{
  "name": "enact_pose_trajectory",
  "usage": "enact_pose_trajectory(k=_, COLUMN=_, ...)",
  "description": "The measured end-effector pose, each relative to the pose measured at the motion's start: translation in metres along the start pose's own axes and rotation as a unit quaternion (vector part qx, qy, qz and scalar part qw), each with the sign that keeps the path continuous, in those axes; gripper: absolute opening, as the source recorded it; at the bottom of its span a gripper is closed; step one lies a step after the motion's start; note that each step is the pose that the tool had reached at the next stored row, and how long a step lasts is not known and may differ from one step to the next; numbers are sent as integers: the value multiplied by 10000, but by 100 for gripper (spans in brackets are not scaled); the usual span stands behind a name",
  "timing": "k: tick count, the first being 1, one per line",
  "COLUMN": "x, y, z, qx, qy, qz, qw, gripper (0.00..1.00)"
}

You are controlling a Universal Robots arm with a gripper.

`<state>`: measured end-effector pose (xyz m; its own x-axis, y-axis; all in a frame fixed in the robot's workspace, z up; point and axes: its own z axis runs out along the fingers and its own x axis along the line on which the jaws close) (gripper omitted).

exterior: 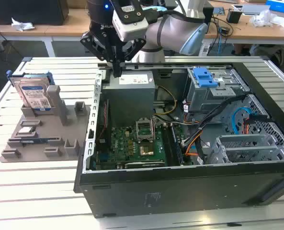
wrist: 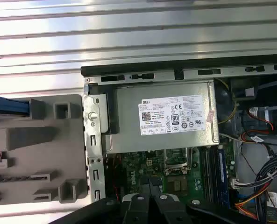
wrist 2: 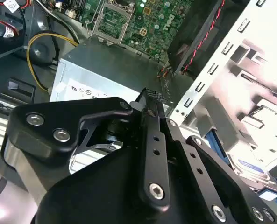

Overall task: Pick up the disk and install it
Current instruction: 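Reach for the disk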

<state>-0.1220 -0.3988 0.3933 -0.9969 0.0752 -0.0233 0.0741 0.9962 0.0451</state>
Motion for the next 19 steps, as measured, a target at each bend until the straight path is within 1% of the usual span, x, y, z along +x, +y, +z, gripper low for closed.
enact_pose_trajectory(k=2, x=82, y=-6, z=-2, qx=0, qy=0, qz=0, qw=10000, gripper=11)
enact_pose_trajectory(k=4, x=139, y=-10, z=-4, qx=0, qy=0, qz=0, qw=10000, gripper=11)
enact_pose_trajectory(k=5, x=179, y=-13, z=-5, qx=0, qy=0, qz=0, qw=10000, gripper=11)
enact_pose_trajectory(k=10, x=301, y=-23, z=-8, qx=0, qy=0, qz=0, qw=10000, gripper=11)
enact_pose_trajectory(k=12, x=378, y=-28, z=-10, qx=0, qy=0, qz=1, qw=10000, gripper=11)
enact_pose_trajectory(k=14, x=422, y=-31, z=-12, qx=0, qy=0, qz=1, qw=10000, gripper=11)
enact_pose_trajectory(k=15, x=461, y=-34, z=-13, qx=0, qy=0, qz=0, qw=10000, gripper=11)
enact_pose_trajectory(k=17, x=598, y=-44, z=-16, qx=0, qy=0, qz=1, qw=10000, gripper=11)
enact_pose_trajectory(k=19, x=644, y=-48, z=-17, qx=0, qy=0, qz=0, qw=10000, gripper=11)
